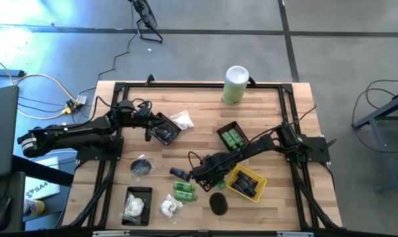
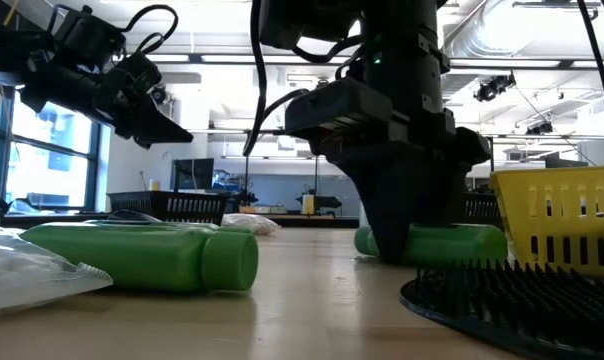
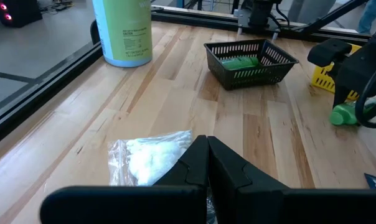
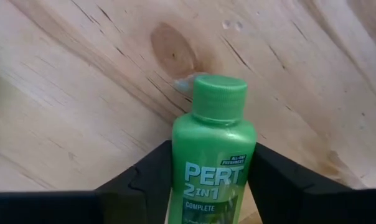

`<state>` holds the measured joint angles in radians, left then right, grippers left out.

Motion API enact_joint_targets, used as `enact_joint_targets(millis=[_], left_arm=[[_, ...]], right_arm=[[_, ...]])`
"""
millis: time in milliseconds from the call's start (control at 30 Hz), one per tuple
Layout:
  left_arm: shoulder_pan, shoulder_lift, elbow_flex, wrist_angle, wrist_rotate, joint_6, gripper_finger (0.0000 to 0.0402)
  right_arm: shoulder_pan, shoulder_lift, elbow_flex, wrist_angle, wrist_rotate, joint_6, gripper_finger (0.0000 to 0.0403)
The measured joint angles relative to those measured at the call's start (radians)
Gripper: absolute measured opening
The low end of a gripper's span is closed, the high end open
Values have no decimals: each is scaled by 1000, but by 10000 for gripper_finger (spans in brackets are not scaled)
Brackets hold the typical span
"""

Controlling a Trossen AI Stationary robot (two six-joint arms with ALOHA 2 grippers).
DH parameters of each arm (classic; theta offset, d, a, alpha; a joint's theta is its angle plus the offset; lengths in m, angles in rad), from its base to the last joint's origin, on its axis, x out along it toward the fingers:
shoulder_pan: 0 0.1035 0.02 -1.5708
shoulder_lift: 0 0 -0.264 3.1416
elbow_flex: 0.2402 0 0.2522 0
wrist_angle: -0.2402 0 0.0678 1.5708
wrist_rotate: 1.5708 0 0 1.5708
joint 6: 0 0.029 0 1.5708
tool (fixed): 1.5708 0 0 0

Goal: Pick & Place Travel size toiletries
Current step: Put the shampoo bottle into the top right black bin

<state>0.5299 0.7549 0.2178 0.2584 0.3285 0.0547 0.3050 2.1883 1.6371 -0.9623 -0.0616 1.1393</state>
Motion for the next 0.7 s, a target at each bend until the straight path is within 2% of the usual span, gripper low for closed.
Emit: enact_joint_targets(millis=[133,367,533,700], left_arm=[[0,0,0,0,0,0,0],[0,0,0,0,0,0,0],[0,0,0,0,0,0,0],[0,0,0,1,0,0,0]], right_arm=[[0,-3,0,0,4,0,183],[-4,-73,-2,-18,71,-18,167],[-20,-159,-2,-57,146,-19,171],[-53,-243,0,-148,265,-47,173]])
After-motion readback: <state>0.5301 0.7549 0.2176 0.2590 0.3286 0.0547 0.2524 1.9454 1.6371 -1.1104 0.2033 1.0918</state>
